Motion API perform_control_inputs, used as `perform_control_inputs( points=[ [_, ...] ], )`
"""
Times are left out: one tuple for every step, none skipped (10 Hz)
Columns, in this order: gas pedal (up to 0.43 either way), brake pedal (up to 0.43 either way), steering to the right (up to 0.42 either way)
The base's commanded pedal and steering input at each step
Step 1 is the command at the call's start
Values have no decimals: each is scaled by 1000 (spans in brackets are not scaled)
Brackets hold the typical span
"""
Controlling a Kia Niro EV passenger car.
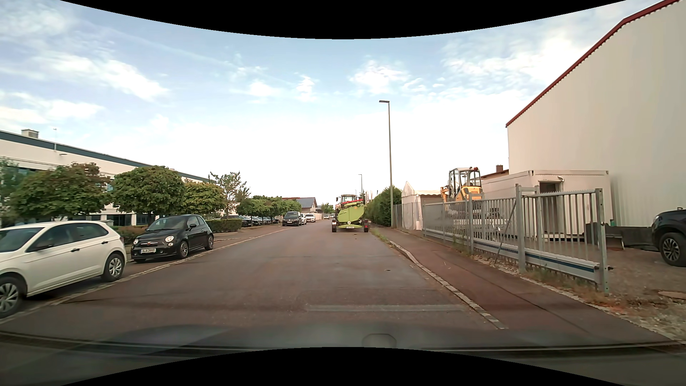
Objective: Follow the waypoints while adhering to traffic rules and regulations
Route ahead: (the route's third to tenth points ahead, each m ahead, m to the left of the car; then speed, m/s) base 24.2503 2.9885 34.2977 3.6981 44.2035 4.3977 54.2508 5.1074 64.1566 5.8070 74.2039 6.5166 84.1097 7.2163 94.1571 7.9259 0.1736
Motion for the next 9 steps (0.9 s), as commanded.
perform_control_inputs(
  points=[
    [0, 244, -6],
    [0, 226, -5],
    [0, 232, -4],
    [0, 244, -4],
    [0, 244, -5],
    [0, 244, -5],
    [0, 262, -5],
    [0, 280, -5],
    [0, 311, -4]
  ],
)
